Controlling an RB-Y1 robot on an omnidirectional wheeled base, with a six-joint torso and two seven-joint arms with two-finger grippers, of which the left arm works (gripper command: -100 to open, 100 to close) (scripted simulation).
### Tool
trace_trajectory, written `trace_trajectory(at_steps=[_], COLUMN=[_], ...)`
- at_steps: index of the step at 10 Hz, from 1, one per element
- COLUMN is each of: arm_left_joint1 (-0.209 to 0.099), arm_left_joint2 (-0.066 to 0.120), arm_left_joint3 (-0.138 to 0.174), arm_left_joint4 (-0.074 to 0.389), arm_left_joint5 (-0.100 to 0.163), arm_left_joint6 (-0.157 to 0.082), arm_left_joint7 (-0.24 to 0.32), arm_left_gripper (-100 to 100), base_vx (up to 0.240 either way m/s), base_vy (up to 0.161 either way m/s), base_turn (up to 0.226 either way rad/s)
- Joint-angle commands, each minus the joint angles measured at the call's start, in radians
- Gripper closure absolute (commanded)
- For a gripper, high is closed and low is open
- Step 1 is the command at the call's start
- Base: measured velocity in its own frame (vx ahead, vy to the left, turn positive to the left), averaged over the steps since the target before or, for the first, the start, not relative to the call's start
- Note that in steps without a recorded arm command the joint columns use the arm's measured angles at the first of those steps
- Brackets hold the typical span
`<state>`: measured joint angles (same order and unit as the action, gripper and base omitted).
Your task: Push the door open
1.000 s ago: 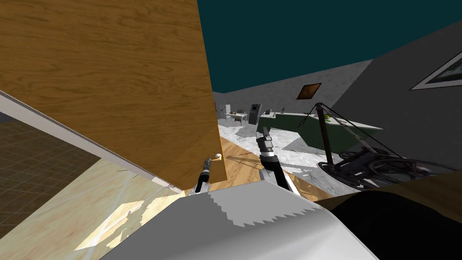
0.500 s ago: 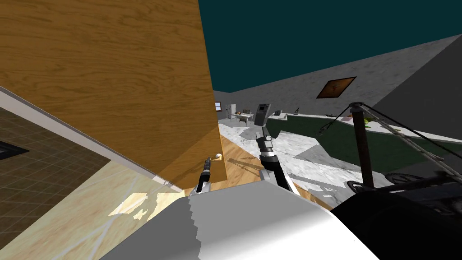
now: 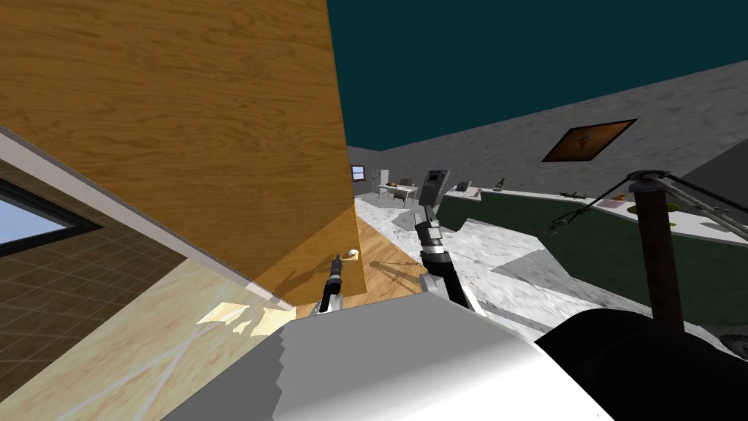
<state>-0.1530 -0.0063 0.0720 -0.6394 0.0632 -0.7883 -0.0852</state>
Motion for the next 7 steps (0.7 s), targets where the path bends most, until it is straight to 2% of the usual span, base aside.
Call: trace_trajectory(at_steps=[1,2,3,4,5,6,7], arm_left_joint1=[-0.015,-0.015,-0.015,-0.019,-0.019,-0.019,-0.02], arm_left_joint2=[-0.029,-0.029,-0.039,-0.016,0.017,0.017,0.029], arm_left_joint3=[-0.007,-0.007,-0.005,0.007,0.027,0.027,0.039], arm_left_joint4=[0.016,0.016,0.016,0.035,0.033,0.033,0.032], arm_left_joint5=[-0.003,-0.003,-0.002,0.004,0.015,0.015,0.023], arm_left_joint6=[-0.007,-0.007,-0.007,-0.024,-0.023,-0.023,-0.021], arm_left_joint7=[-0.006,-0.006,-0.009,-0.006,-0.012,-0.012,-0.017], arm_left_gripper=[100,100,100,100,100,100,100], base_vx=[0.093,0.046,0.025,0.013,0.101,0.126,0.149], base_vy=[-0.082,-0.071,-0.079,-0.021,-0.07,-0.085,-0.11], base_turn=[0.058,0.04,0.017,0.053,0.046,0.051,0.04])
